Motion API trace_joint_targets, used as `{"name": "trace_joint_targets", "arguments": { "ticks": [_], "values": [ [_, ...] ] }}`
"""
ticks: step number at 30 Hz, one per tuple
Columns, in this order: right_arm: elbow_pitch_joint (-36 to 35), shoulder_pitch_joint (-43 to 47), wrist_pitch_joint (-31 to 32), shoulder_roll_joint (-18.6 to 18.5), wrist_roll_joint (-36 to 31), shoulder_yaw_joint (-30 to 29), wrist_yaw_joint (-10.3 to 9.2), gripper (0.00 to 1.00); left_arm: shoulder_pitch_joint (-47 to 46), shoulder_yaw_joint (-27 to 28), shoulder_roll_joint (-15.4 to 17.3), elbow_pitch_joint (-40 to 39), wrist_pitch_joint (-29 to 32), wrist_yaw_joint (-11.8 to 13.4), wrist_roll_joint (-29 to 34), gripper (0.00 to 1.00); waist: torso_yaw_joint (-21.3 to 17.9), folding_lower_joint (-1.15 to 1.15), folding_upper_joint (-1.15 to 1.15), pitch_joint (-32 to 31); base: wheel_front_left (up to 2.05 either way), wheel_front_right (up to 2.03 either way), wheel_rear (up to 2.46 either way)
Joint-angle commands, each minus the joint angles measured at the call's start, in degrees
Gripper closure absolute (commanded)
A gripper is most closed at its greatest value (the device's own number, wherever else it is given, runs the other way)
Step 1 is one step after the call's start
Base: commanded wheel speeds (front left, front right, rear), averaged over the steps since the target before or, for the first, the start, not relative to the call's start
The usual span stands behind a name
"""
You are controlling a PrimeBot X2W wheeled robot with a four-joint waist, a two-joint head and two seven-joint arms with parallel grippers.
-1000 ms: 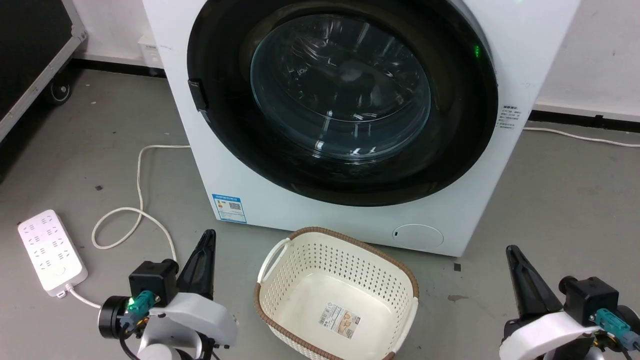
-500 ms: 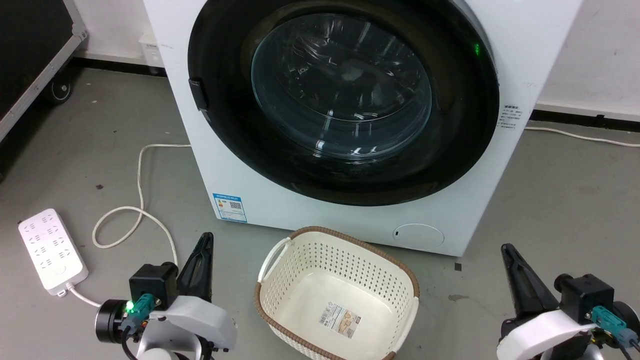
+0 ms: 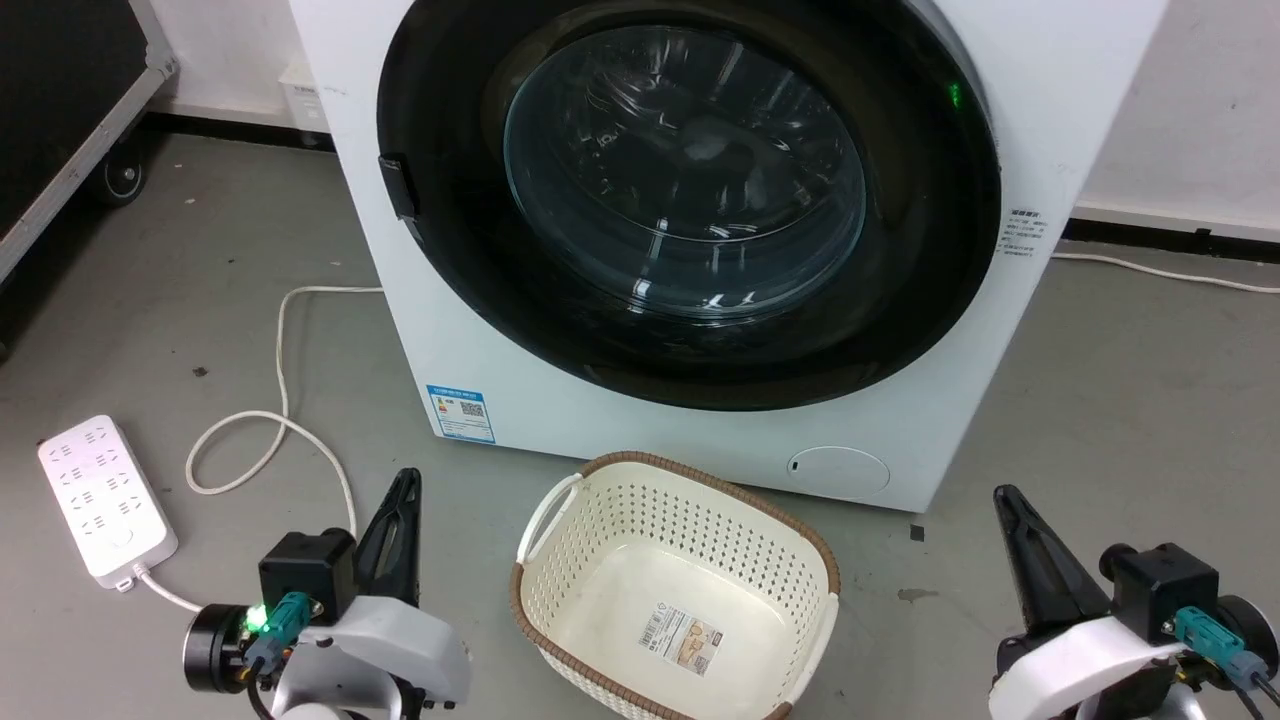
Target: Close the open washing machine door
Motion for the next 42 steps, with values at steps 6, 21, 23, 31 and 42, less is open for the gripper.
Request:
{"name": "trace_joint_targets", "arguments": {
  "ticks": [6,21,23,31,42],
  "values": [
    [-0.90,0.77,0.86,0.08,-0.78,0.37,-0.03,1.00,1.39,0.58,-0.31,-1.27,0.88,0.58,1.42,1.00,0.05,0.00,0.00,0.05,0.00,0.00,0.00],
    [-2.12,0.93,2.32,0.09,-1.60,1.02,-0.03,1.00,2.78,1.42,-0.84,-3.50,2.29,1.33,3.85,1.00,0.19,0.00,0.00,0.19,0.00,0.00,0.00],
    [-2.26,0.95,2.49,0.09,-1.70,1.09,-0.03,1.00,2.94,1.52,-0.91,-3.76,2.46,1.41,4.13,1.00,0.20,0.00,0.00,0.21,0.00,0.00,0.00],
    [-2.83,1.02,3.17,0.10,-2.09,1.40,-0.04,1.00,3.59,1.92,-1.16,-4.81,3.12,1.76,5.27,1.00,0.27,0.00,0.00,0.27,0.00,0.00,0.00],
    [-3.55,1.12,4.02,0.11,-2.57,1.78,-0.04,1.00,4.41,2.42,-1.47,-6.12,3.95,2.20,6.69,1.00,0.34,0.00,0.00,0.35,0.00,0.00,0.00]
  ]
}}
